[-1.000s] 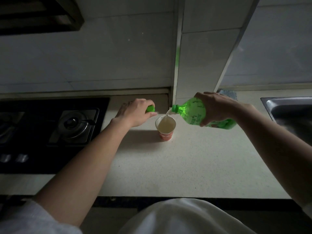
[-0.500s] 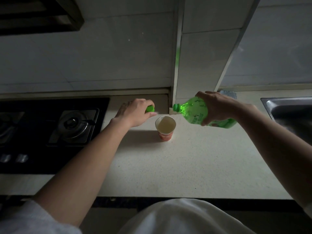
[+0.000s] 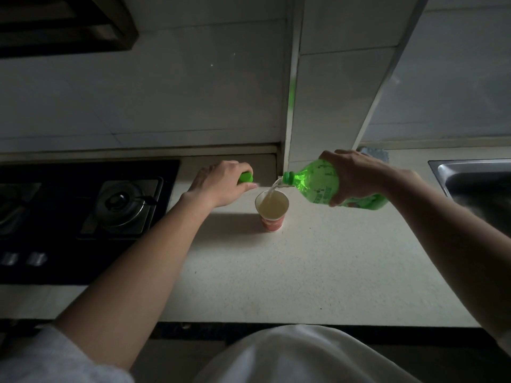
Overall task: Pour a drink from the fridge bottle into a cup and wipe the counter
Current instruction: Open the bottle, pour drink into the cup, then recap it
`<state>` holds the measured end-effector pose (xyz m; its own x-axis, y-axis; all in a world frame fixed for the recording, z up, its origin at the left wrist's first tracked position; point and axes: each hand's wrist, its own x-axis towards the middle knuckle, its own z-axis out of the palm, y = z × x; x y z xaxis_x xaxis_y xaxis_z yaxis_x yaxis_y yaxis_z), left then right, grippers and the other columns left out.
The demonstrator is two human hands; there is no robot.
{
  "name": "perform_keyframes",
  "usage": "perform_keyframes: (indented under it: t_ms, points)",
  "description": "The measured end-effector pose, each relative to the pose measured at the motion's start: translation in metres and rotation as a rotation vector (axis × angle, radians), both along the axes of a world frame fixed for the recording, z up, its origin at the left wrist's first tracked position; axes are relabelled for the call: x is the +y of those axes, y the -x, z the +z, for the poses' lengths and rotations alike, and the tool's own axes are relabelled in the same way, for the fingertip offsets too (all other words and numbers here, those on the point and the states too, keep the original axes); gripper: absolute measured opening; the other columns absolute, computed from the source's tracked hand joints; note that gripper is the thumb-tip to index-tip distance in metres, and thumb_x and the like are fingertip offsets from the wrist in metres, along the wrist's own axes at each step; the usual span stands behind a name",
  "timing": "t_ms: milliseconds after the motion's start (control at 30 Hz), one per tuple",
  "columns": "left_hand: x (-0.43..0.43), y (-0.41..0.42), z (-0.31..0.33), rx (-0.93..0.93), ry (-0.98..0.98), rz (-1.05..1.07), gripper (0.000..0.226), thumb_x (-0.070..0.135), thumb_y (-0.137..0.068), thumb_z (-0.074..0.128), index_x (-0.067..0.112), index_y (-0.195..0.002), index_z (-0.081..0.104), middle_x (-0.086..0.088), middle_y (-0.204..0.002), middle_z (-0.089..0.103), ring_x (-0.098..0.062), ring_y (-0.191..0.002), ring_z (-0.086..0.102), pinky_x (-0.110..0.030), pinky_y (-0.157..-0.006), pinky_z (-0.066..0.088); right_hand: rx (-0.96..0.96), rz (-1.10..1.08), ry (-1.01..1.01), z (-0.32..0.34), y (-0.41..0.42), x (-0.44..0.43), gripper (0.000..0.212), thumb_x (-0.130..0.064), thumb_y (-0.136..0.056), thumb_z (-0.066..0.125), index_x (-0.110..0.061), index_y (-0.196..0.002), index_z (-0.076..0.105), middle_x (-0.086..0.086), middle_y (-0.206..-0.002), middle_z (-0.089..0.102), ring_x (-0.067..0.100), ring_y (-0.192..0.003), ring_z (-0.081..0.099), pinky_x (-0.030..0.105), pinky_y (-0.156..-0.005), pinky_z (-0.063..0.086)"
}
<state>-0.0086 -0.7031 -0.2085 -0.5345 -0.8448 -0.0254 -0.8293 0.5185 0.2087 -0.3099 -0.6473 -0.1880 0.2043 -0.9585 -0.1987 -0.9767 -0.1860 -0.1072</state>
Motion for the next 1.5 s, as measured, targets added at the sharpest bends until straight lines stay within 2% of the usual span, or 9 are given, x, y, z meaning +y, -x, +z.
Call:
perform_keyframes:
  t_ms: [233,633,700,800,867,1000,1067,1267,1500]
  points:
    - [-0.003,-0.003,-0.002,0.069,-0.024,0.025,0.028,0.056,-0.088,0.059,0.031,-0.101,0.057,0.007,-0.096,0.059,-0.021,-0.084,0.057,-0.035,-0.072,0.050,-0.063,-0.013,0.011,-0.007,0.003,0.000,0.101,-0.040,-0.060,0.090,-0.022,-0.143,0.036,0.007,-0.122,0.060,0.025,-0.102,0.058,0.033,-0.077,0.044]
    - [-0.009,0.007,0.001,0.316,-0.133,0.078,0.032,0.040,-0.085,0.071,0.029,-0.114,0.065,0.005,-0.105,0.060,-0.015,-0.092,0.055,-0.027,-0.077,0.041,-0.386,-0.098,0.062,-0.032,0.007,0.021,0.093,-0.039,-0.056,0.091,-0.019,-0.133,0.043,0.005,-0.116,0.061,0.023,-0.098,0.059,0.040,-0.078,0.055]
    - [-0.009,0.009,0.001,0.347,-0.148,0.091,0.029,0.036,-0.085,0.072,0.030,-0.113,0.064,0.007,-0.103,0.060,-0.010,-0.081,0.055,-0.025,-0.072,0.040,-0.459,-0.120,0.077,-0.039,0.006,0.026,0.090,-0.038,-0.055,0.092,-0.019,-0.129,0.045,0.001,-0.112,0.061,0.023,-0.096,0.061,0.037,-0.076,0.056]
    - [-0.009,0.013,0.000,0.366,-0.146,0.099,0.027,0.034,-0.083,0.074,0.034,-0.108,0.063,0.008,-0.097,0.062,0.001,-0.059,0.045,-0.024,-0.063,0.035,-0.520,-0.137,0.094,-0.049,0.003,0.033,0.088,-0.033,-0.057,0.093,-0.016,-0.130,0.046,-0.006,-0.106,0.056,0.018,-0.092,0.058,0.020,-0.068,0.046]
    - [-0.010,0.017,0.001,0.366,-0.143,0.089,0.028,0.035,-0.082,0.075,0.034,-0.107,0.062,0.009,-0.101,0.063,0.002,-0.063,0.048,-0.025,-0.067,0.039,-0.555,-0.149,0.104,-0.055,0.000,0.038,0.088,-0.031,-0.057,0.093,-0.014,-0.130,0.046,-0.007,-0.106,0.053,0.016,-0.092,0.056,0.013,-0.066,0.040]
    - [-0.010,0.032,0.003,0.389,-0.177,0.081,0.030,0.046,-0.078,0.077,0.035,-0.100,0.060,0.011,-0.104,0.066,-0.012,-0.091,0.063,-0.036,-0.084,0.052,-0.618,-0.174,0.151,-0.069,-0.001,0.047,0.088,-0.031,-0.053,0.094,-0.013,-0.126,0.048,-0.005,-0.109,0.055,0.018,-0.094,0.056,0.028,-0.076,0.052]
    - [-0.011,0.042,0.003,0.397,-0.195,0.076,0.032,0.055,-0.075,0.075,0.036,-0.096,0.059,0.009,-0.104,0.069,-0.011,-0.099,0.064,-0.038,-0.087,0.053,-0.650,-0.216,0.179,-0.075,0.000,0.051,0.087,-0.031,-0.052,0.095,-0.013,-0.123,0.049,-0.005,-0.107,0.056,0.019,-0.093,0.056,0.023,-0.072,0.047]
    - [-0.002,0.080,0.018,0.370,-0.216,0.012,0.042,0.063,-0.073,0.071,0.027,-0.094,0.067,0.013,-0.083,0.066,-0.006,-0.078,0.061,-0.027,-0.071,0.048,-0.712,-0.251,0.251,-0.083,0.008,0.056,0.088,-0.031,-0.049,0.096,-0.016,-0.122,0.050,-0.008,-0.107,0.055,0.015,-0.094,0.055,0.009,-0.071,0.036]
    - [0.007,0.116,0.034,0.278,-0.236,-0.068,0.054,0.073,-0.069,0.064,0.023,-0.089,0.067,0.013,-0.075,0.065,-0.004,-0.070,0.062,-0.023,-0.062,0.047,-0.675,-0.299,0.285,-0.086,0.017,0.060,0.094,-0.041,-0.047,0.093,-0.020,-0.125,0.046,-0.001,-0.116,0.058,0.017,-0.095,0.055,0.033,-0.078,0.051]
